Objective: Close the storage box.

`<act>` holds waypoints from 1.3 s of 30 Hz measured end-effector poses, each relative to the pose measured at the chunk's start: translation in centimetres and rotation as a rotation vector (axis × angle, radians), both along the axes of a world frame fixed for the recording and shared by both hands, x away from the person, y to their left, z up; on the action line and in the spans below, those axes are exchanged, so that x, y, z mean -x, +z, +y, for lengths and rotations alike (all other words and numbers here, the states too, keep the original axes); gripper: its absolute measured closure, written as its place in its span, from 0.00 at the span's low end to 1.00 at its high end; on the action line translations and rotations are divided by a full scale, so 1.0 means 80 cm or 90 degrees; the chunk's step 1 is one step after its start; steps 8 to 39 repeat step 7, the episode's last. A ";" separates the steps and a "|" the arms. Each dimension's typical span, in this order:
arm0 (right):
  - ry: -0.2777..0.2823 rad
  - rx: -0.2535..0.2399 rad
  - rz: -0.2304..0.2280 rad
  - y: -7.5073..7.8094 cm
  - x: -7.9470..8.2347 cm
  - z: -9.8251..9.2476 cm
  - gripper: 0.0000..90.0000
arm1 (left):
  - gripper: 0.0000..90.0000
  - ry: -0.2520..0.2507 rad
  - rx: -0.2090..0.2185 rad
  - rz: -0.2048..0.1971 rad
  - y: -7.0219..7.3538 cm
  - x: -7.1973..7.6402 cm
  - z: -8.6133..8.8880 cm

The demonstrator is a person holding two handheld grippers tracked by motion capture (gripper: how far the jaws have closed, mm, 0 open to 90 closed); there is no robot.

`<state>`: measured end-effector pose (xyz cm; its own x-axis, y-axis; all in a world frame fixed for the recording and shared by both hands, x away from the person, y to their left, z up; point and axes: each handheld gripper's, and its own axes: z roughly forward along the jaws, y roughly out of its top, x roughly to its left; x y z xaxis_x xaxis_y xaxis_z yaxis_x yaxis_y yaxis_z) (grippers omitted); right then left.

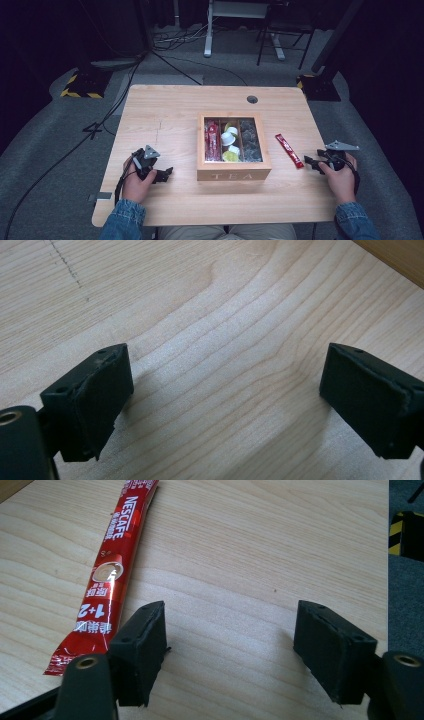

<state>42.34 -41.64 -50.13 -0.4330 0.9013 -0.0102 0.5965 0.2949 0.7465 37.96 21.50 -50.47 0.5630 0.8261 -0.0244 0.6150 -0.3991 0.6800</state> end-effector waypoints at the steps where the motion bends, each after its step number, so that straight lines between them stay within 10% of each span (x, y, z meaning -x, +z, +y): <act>1: -0.006 -0.005 0.003 -0.001 0.000 -0.001 0.30 | 0.08 0.000 0.001 0.001 0.000 0.000 0.000; 39: -0.007 -0.005 0.000 -0.002 0.001 -0.001 0.27 | 0.04 0.000 -0.007 0.007 0.000 -0.004 -0.003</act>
